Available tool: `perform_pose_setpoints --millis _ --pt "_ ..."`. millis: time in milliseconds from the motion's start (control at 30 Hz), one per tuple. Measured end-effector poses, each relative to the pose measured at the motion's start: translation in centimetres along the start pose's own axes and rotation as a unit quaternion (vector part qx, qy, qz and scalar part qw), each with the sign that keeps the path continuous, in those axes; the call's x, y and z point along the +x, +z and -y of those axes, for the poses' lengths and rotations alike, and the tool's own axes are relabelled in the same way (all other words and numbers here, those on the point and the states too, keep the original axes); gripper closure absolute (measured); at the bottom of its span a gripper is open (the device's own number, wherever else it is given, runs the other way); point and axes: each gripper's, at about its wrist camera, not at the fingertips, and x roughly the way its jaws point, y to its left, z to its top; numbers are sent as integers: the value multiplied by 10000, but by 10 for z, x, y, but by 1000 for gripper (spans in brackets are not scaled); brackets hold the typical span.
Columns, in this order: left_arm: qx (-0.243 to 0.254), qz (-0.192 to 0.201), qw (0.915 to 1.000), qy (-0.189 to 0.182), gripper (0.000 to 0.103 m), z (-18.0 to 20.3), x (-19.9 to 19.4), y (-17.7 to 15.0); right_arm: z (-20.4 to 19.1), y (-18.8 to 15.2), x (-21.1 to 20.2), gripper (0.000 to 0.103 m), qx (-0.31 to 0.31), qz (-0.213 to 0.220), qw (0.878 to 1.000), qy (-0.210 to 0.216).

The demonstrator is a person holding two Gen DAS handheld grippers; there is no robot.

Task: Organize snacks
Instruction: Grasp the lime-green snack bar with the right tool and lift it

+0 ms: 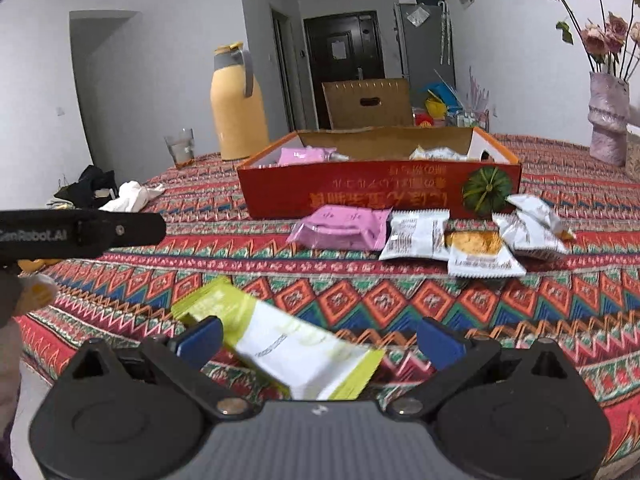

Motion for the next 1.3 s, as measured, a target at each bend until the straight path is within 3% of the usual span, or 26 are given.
perform_pose_setpoints --millis 767,1067,1133,1300 --pt "0 -143 9987 -487 0 -45 25 -8 -35 4 42 2 -220 -350 9968 -687" --pt "-131 -195 9982 -558 0 -52 36 -8 -36 11 46 28 -240 -286 9955 -877" --pt "-202 -214 9981 -544 0 -53 38 -8 -38 12 46 39 -279 -280 9951 -908" --pt "-449 -232 9976 -471 0 -56 43 -5 -48 13 46 44 -523 -297 9922 -1096"
